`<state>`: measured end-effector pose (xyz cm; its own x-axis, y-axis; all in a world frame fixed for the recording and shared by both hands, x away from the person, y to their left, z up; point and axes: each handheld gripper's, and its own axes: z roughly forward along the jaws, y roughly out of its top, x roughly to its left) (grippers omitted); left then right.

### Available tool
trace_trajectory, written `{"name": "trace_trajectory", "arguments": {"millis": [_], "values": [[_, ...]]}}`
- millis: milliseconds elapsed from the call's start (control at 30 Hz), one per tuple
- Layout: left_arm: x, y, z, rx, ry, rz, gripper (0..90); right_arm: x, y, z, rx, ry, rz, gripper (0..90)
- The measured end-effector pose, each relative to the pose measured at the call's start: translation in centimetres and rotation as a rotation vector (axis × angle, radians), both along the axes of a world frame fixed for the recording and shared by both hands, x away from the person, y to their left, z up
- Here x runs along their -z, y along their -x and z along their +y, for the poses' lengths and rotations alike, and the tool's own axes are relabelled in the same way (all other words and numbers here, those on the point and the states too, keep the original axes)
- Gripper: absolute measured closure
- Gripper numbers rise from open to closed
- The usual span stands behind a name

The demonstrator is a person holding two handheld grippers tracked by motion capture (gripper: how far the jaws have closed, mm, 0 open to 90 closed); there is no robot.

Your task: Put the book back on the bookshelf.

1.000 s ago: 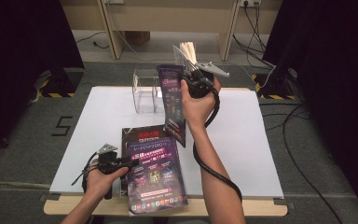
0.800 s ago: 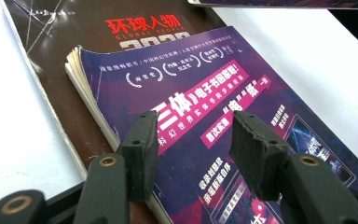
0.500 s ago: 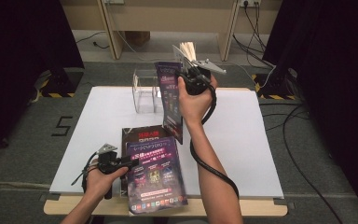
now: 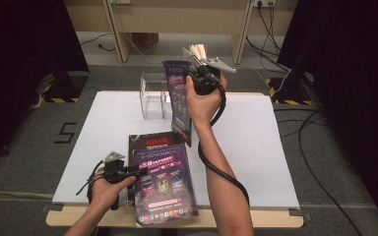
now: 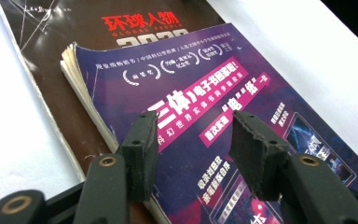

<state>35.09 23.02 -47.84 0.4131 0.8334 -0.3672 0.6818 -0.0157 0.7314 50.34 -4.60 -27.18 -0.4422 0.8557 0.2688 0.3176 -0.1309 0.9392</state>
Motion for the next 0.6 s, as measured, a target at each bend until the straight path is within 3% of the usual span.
{"name": "trace_trajectory", "arguments": {"millis": [600], "values": [[0.1,0.0,0.1,-0.001,0.004,0.004,51.1,0.1,-2.5,1.8,0.024,0.008,-0.016,84.5]]}}
